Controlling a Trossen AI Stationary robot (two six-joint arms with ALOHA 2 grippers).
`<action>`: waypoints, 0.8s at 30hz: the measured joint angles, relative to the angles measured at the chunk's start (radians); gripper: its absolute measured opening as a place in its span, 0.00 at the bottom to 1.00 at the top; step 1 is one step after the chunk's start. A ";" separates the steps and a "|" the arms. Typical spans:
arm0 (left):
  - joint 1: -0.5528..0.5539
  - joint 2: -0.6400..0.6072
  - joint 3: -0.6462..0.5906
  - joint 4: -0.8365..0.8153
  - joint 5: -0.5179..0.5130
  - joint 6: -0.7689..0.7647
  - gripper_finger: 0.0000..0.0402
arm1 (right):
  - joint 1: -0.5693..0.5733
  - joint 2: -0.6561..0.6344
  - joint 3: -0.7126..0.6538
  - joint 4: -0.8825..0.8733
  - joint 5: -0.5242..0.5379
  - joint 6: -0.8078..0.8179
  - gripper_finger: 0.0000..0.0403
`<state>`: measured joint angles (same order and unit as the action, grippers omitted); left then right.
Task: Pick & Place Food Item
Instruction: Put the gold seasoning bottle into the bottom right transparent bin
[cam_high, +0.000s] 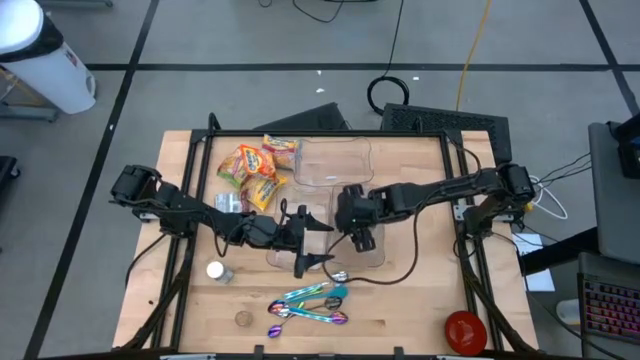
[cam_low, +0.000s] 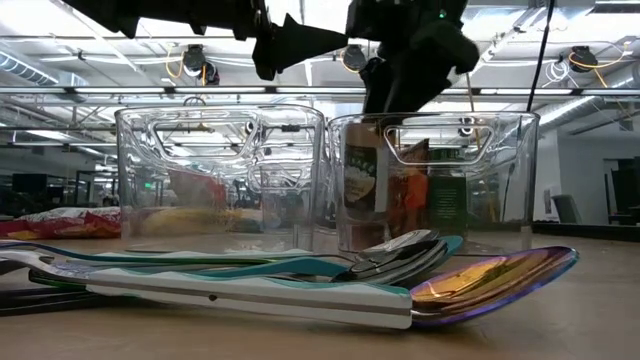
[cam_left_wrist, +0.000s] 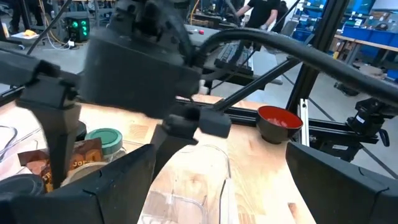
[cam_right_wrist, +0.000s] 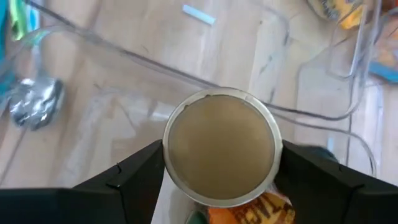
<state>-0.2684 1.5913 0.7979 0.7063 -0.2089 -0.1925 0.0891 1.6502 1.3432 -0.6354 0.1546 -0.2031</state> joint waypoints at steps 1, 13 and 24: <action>0.000 0.000 0.000 0.000 0.000 0.000 0.91 | -0.006 0.000 -0.016 0.021 0.000 -0.001 0.69; 0.000 0.000 0.000 0.000 0.000 0.001 0.91 | -0.029 -0.021 -0.141 0.155 0.006 0.007 0.69; 0.000 0.000 0.000 0.000 0.000 0.001 0.91 | -0.031 -0.080 -0.147 0.166 -0.011 0.146 0.69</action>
<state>-0.2683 1.5913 0.7979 0.7067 -0.2089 -0.1917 0.0585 1.5703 1.1957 -0.4689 0.1439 -0.0572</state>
